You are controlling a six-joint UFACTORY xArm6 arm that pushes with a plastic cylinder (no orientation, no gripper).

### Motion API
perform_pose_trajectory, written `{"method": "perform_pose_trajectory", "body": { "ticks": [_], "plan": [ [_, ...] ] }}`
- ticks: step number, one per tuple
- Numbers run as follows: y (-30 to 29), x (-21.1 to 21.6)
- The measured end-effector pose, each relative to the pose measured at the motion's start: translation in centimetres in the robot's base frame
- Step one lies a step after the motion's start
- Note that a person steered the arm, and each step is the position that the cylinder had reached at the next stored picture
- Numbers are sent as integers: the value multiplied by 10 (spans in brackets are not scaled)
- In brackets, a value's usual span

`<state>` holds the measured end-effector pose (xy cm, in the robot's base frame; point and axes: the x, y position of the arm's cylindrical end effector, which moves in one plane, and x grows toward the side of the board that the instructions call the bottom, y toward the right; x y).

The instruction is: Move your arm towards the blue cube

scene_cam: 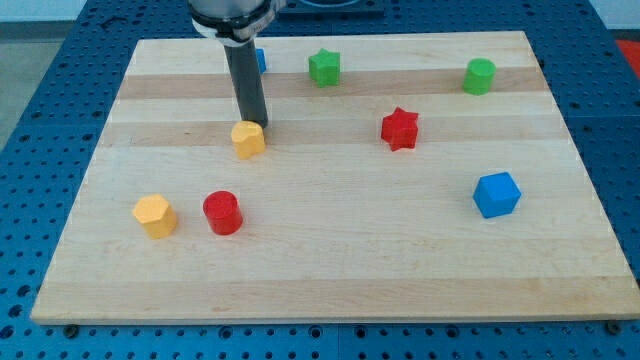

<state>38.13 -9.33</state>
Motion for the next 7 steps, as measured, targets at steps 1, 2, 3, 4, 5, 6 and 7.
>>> {"method": "perform_pose_trajectory", "body": {
  "ticks": [1, 2, 3, 4, 5, 6, 7],
  "plan": [
    [41, 38],
    [70, 68],
    [150, 123],
    [194, 185],
    [260, 194],
    [272, 194],
    [300, 191]
  ]
}}
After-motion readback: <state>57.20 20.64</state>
